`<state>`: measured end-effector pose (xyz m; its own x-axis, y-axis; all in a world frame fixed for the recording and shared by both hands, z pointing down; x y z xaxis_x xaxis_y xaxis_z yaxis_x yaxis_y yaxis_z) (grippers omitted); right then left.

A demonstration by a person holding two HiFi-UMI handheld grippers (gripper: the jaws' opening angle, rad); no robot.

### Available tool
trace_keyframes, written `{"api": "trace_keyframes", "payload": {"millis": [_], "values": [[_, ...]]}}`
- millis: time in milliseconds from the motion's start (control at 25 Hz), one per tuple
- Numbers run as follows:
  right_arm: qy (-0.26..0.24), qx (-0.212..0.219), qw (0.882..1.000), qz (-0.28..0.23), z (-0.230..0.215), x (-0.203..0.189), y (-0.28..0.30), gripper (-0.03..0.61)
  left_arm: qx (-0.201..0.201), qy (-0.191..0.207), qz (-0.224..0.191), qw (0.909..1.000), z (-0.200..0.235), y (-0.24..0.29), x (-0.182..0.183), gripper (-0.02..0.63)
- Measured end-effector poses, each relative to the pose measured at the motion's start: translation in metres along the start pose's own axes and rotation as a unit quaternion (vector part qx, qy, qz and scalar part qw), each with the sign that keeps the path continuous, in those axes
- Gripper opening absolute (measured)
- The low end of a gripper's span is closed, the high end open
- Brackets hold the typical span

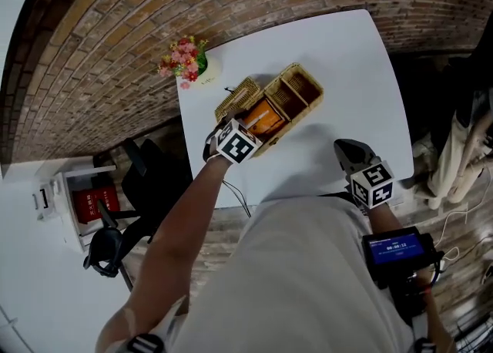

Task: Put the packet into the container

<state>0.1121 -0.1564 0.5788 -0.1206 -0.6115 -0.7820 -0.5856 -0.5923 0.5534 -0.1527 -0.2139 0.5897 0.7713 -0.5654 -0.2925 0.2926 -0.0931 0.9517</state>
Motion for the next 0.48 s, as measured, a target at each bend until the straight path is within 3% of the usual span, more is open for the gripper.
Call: {"api": "trace_keyframes", "payload": {"millis": [240,480], "values": [[-0.012,0.005,1.0,0.0,0.005,0.009,0.004,0.012,0.01,-0.017,-0.038,0.9991,0.005,-0.023,0.0,0.368],[-0.028,0.007,1.0,-0.005,0.023,0.016,0.011,0.012,0.022,-0.039,-0.107,0.9933,0.005,-0.046,-0.013,0.365]]}}
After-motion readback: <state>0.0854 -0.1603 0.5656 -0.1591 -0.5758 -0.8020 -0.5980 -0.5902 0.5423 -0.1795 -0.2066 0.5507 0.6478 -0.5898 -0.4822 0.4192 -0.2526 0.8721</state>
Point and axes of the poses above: the fingertips, and each gripper's own axes: y forward along the fingers, z to its left, x out of its top, the point moved 5 cm from there along -y, backward along the fingers, and after that the axes turned 10 degrees about -x, right-handed, at the moved point
